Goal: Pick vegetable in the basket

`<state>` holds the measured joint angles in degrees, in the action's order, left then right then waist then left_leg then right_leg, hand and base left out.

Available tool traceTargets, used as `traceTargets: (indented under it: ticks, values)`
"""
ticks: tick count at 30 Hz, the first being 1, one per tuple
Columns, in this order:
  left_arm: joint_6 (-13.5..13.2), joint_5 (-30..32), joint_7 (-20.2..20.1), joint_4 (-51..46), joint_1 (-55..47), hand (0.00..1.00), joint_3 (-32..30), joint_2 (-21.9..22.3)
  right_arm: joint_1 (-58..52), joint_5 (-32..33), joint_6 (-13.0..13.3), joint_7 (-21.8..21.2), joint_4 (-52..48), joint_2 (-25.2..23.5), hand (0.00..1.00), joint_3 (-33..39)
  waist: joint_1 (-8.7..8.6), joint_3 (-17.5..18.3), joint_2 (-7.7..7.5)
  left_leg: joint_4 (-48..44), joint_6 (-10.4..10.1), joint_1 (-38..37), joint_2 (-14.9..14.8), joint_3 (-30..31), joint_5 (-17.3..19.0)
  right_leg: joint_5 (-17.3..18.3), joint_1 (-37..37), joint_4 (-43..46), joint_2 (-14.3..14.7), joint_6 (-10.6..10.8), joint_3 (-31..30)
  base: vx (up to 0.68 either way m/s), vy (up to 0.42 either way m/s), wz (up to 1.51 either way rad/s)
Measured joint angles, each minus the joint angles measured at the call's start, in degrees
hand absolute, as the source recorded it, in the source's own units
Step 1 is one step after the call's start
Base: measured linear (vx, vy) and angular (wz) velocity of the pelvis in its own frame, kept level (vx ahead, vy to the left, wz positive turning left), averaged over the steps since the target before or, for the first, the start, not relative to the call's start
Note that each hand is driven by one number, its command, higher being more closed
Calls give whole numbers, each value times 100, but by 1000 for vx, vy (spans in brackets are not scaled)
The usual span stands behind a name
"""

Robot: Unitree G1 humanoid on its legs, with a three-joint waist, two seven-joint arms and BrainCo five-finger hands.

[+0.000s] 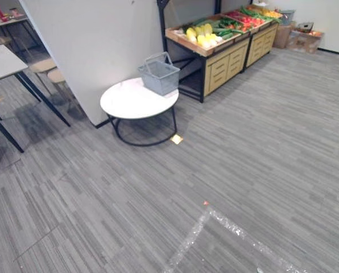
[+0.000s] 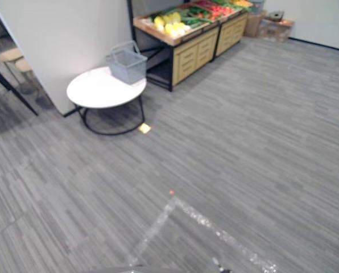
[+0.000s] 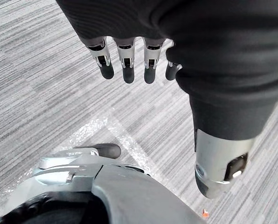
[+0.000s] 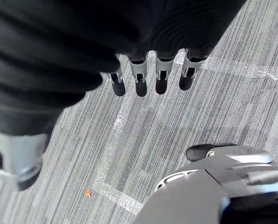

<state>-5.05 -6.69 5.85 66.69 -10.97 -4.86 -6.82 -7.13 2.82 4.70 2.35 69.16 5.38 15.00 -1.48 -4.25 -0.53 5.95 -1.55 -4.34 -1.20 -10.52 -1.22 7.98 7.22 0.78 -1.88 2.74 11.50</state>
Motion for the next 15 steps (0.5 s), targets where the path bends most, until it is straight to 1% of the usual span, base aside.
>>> traceTargets:
  ticks: [4, 9, 15]
  values:
    - [0, 0, 2, 0, 0, 0, -15, -7, 0, 48, 97, -12, 0, 29, 0, -192, 0, -16, -25, 0, -5, -7, 0, -69, 34, -3, 1, -12, 2, -3, -73, 45, -6, -8]
    - [-8, 17, 40, 4, 1, 0, -100, -6, 15, 49, 98, -24, 8, 18, 0, -188, -4, -36, -50, 0, -20, -39, 6, -142, 48, -4, 33, -57, 1, -4, -109, 52, -13, -7]
    - [-103, 39, 66, 1, 4, 0, -117, 1, 47, 115, 102, -26, 101, 22, 0, -164, -3, -92, -48, 0, -32, -83, 4, -141, 57, -3, 91, -74, 2, -3, -94, 2, -4, 1]
